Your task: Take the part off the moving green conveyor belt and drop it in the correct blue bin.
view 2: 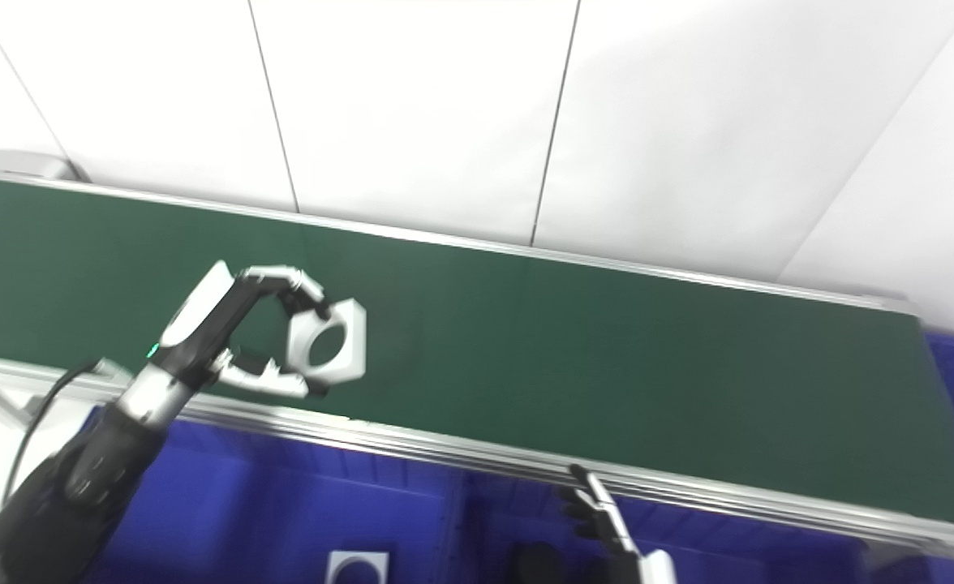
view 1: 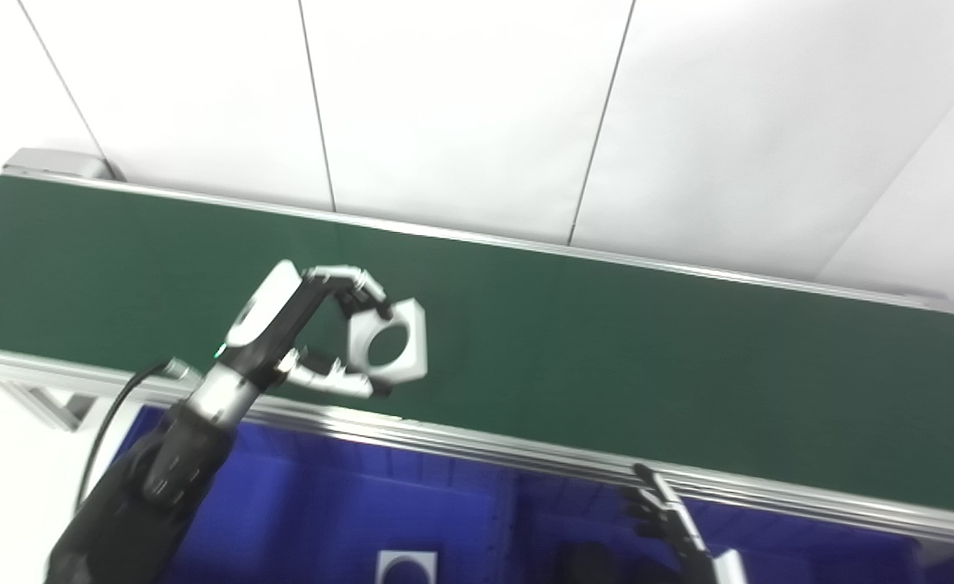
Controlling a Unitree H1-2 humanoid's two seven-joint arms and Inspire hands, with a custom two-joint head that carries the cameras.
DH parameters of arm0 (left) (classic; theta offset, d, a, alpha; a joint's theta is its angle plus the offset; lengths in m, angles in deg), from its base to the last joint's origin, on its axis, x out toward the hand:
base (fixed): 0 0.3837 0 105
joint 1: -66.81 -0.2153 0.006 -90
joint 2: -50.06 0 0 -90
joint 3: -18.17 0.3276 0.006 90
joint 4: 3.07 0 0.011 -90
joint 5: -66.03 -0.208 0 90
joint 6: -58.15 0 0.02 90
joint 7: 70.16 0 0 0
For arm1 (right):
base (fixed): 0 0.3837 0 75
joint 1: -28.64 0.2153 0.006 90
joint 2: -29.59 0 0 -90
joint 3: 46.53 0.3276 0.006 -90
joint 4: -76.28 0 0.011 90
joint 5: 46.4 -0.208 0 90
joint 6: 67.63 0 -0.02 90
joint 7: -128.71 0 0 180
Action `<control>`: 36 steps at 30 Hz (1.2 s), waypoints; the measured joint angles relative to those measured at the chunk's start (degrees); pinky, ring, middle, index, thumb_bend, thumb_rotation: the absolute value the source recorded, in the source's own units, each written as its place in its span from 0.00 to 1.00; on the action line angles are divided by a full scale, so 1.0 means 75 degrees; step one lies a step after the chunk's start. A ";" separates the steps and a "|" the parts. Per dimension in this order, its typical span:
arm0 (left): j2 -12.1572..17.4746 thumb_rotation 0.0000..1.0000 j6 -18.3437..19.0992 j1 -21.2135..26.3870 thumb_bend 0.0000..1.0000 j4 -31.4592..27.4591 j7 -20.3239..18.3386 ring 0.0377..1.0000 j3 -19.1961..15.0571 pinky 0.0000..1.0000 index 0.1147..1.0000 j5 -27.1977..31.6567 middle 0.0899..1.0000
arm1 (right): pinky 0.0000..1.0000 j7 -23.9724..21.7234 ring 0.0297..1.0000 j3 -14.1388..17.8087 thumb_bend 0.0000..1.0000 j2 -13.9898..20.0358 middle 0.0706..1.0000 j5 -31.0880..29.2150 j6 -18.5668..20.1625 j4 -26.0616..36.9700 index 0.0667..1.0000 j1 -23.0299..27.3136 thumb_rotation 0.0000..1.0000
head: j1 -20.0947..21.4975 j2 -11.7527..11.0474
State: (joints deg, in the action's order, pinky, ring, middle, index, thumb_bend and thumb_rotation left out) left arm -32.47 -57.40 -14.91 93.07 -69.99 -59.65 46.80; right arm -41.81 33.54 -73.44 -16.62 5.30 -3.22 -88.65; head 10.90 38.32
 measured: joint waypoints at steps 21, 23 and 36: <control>0.0271 0.00 0.0001 -0.1285 0.50 -0.0121 -0.0219 0.41 0.1169 0.41 0.44 -0.0078 0.46 | 0.69 0.0001 0.76 0.0046 0.80 -0.0436 0.80 0.0187 0.0527 0.0073 0.92 0.0154 0.41 | 0.1078 0.1241; 0.0321 0.00 0.0000 -0.1299 0.50 -0.0015 -0.0327 0.40 0.1251 0.43 0.44 -0.0171 0.46 | 0.70 0.0000 0.76 0.0060 0.80 -0.0434 0.80 0.0148 0.0583 0.0103 0.91 0.0175 0.40 | 0.1067 0.1300; 0.0318 0.22 0.1001 -0.1369 0.67 0.0022 -0.1656 0.76 0.1318 0.68 0.66 -0.1064 0.76 | 0.70 -0.0058 0.78 0.0067 0.79 -0.0424 0.81 -0.0106 0.0714 0.0259 0.92 0.0257 0.39 | 0.0844 0.1395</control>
State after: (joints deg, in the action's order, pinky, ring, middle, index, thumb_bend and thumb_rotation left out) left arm -30.09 -49.89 -25.18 93.23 -82.41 -49.77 38.82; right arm -42.24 34.05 -76.62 -17.41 10.66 -1.28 -86.73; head 17.23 48.78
